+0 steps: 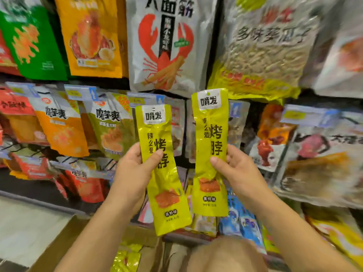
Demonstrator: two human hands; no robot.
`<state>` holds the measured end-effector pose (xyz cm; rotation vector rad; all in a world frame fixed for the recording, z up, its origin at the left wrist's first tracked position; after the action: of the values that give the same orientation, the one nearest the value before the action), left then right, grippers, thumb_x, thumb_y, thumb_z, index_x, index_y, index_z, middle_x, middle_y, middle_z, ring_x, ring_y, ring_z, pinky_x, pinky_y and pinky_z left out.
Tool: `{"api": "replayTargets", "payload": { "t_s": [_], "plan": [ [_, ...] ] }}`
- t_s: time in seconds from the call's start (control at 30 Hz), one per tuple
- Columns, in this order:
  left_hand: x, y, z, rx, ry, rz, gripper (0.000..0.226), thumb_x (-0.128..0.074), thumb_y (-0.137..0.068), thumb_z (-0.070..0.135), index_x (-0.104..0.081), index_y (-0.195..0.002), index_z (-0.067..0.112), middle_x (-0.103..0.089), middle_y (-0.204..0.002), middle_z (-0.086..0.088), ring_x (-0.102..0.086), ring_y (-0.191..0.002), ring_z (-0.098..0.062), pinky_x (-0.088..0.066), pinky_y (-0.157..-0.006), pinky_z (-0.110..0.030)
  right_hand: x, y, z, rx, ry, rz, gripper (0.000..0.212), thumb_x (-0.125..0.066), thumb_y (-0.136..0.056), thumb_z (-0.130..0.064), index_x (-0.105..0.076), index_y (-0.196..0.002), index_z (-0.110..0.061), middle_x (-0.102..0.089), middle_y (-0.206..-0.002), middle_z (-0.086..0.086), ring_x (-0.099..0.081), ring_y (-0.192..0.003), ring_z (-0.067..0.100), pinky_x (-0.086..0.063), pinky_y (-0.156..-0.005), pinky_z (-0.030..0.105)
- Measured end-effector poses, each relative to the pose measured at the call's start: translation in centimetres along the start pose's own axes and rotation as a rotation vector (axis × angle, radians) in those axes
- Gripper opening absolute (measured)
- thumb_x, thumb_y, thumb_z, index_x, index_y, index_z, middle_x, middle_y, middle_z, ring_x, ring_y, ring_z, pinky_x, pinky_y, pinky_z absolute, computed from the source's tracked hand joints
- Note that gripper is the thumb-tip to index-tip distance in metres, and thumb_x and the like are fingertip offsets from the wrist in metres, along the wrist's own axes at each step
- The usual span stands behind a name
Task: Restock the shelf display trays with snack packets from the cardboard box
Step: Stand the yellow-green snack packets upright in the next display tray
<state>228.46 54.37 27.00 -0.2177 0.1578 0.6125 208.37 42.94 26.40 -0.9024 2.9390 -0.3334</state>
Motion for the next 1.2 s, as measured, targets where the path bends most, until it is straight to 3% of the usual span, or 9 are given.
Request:
{"api": "replayTargets", "payload": {
  "t_s": [0.1, 0.27, 0.43, 0.6, 0.7, 0.77, 0.83, 1.03, 1.2],
  "plan": [
    [-4.9, 0.2, 1.2, -0.027, 0.000, -0.113, 0.024, -0.061, -0.094, 0.004, -0.068, -0.113, 0.017, -0.076, -0.108, -0.007, -0.072, -0.096, -0.023, -0.060, -0.079, -0.041, 4.3, 2.0, -1.5, 0.033, 0.000, 0.093, 0.029, -0.062, -0.094, -0.015, -0.064, -0.123, -0.015, -0.076, -0.114, 0.005, -0.072, -0.105, 0.027, -0.058, -0.091, 0.046],
    [-12.8, 1.4, 1.0, -0.007, -0.025, -0.291, 0.024, -0.064, -0.093, 0.006, -0.070, -0.110, 0.022, -0.076, -0.107, -0.006, -0.072, -0.096, -0.025, -0.058, -0.086, -0.052, 10.6, 5.9, -1.1, 0.039, 0.024, 0.198, 0.030, -0.061, -0.097, -0.010, -0.063, -0.126, -0.017, -0.075, -0.117, 0.001, -0.071, -0.108, 0.024, -0.059, -0.085, 0.032],
    [-19.3, 2.3, -2.4, 0.035, -0.100, -0.387, 0.023, -0.066, -0.093, 0.009, -0.069, -0.109, 0.024, -0.076, -0.105, -0.004, -0.071, -0.100, -0.031, -0.056, -0.087, -0.057, 17.0, 9.5, 1.7, -0.022, 0.008, 0.375, 0.027, -0.062, -0.097, -0.011, -0.066, -0.122, -0.020, -0.076, -0.114, 0.005, -0.070, -0.108, 0.031, -0.054, -0.096, 0.053],
    [-24.4, 3.5, -7.5, 0.148, -0.147, -0.462, 0.018, -0.065, -0.094, 0.011, -0.068, -0.109, 0.022, -0.077, -0.104, -0.002, -0.072, -0.097, -0.024, -0.057, -0.087, -0.055, 22.6, 12.6, 4.8, -0.067, -0.007, 0.503, 0.028, -0.061, -0.097, -0.007, -0.066, -0.124, -0.016, -0.075, -0.117, 0.001, -0.070, -0.111, 0.022, -0.052, -0.099, 0.047],
    [-26.5, 4.3, -11.3, 0.248, -0.183, -0.512, 0.017, -0.064, -0.096, 0.013, -0.069, -0.109, 0.023, -0.077, -0.104, 0.001, -0.073, -0.099, -0.022, -0.058, -0.088, -0.052, 25.1, 13.6, 5.7, -0.089, -0.001, 0.528, 0.027, -0.061, -0.098, -0.007, -0.067, -0.123, -0.016, -0.076, -0.115, -0.002, -0.071, -0.109, 0.016, -0.057, -0.088, 0.031],
    [-27.6, 5.1, -14.1, 0.301, -0.207, -0.533, 0.017, -0.065, -0.095, 0.012, -0.070, -0.109, 0.021, -0.077, -0.104, -0.002, -0.072, -0.100, -0.025, -0.057, -0.090, -0.053, 26.9, 14.2, 6.3, -0.106, -0.008, 0.564, 0.027, -0.060, -0.098, -0.004, -0.067, -0.121, -0.013, -0.077, -0.112, -0.001, -0.073, -0.098, 0.011, -0.056, -0.075, 0.019],
    [-28.5, 5.8, -17.0, 0.362, -0.214, -0.538, 0.016, -0.065, -0.094, 0.009, -0.070, -0.107, 0.017, -0.077, -0.103, -0.006, -0.072, -0.100, -0.029, -0.056, -0.091, -0.053, 28.6, 15.0, 7.0, -0.134, -0.021, 0.625, 0.025, -0.060, -0.097, -0.002, -0.067, -0.119, -0.012, -0.078, -0.106, 0.001, -0.073, -0.084, 0.007, -0.053, -0.064, 0.016],
    [-30.0, 8.7, -25.8, 0.625, -0.227, -0.530, 0.016, -0.063, -0.096, 0.009, -0.069, -0.110, 0.011, -0.077, -0.102, -0.012, -0.073, -0.095, -0.033, -0.060, -0.081, -0.054, 32.7, 18.0, 10.2, -0.235, 0.025, 0.755, 0.020, -0.064, -0.096, -0.011, -0.069, -0.115, -0.017, -0.077, -0.107, 0.002, -0.074, -0.098, 0.021, -0.057, -0.083, 0.040],
    [-31.5, 9.8, -32.0, 0.807, -0.236, -0.476, 0.020, -0.067, -0.091, 0.004, -0.067, -0.111, 0.004, -0.073, -0.105, -0.023, -0.070, -0.096, -0.045, -0.056, -0.080, -0.064, 34.6, 19.4, 12.4, -0.285, -0.008, 0.781, 0.022, -0.064, -0.095, -0.008, -0.071, -0.113, -0.018, -0.077, -0.109, 0.003, -0.074, -0.095, 0.020, -0.057, -0.075, 0.037]
  ]
}}
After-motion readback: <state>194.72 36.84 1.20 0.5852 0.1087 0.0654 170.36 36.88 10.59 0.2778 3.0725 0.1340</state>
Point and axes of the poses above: each hand's wrist, its own y-axis away from the middle knuckle, its own x-axis out of the back of the hand, z = x × y, the point moved 3 cm from there along -y, towards the middle knuckle
